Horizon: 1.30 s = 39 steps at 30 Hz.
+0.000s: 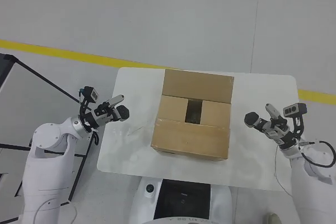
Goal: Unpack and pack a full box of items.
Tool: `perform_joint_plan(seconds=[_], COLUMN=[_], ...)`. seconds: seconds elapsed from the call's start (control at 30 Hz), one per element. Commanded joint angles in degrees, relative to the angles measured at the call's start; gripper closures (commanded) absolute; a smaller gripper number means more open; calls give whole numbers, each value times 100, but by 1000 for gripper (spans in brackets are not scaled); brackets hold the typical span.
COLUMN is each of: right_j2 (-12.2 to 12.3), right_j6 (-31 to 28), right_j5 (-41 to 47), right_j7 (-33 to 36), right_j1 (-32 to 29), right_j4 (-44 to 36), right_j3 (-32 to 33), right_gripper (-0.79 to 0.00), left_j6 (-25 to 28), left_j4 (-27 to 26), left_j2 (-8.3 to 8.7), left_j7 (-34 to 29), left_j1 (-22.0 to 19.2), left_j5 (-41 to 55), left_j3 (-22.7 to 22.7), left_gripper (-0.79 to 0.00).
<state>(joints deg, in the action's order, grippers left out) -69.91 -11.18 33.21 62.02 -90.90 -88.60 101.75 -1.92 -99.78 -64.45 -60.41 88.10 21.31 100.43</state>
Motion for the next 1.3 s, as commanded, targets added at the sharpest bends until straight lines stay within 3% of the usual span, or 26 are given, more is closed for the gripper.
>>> perform_joint_plan(seconds=[0.0,0.03,0.4,0.93,1.27], right_j2=[3,11,9,31,77], right_j6=[-78,-127,-53,-484,-442], right_j5=[-182,-488,-447,-716,-523], right_j7=[39,40,-40,-444,-87], right_j1=[-57,-50,-65,337,325], right_j4=[-18,-26,-209,712,635], right_j3=[-138,-241,-327,-756,-884], right_gripper=[-785,-785,-785,-785,-785], left_j6=[5,5,5,5,5], left_j4=[-4,-4,-4,-4,-4], left_j2=[-1,-1,-1,-1,-1], left_j7=[2,2,2,2,2], left_j1=[4,4,4,4,4], left_j5=[-5,-5,-5,-5,-5], left_j3=[1,1,1,1,1], left_gripper=[-785,-785,-785,-785,-785])
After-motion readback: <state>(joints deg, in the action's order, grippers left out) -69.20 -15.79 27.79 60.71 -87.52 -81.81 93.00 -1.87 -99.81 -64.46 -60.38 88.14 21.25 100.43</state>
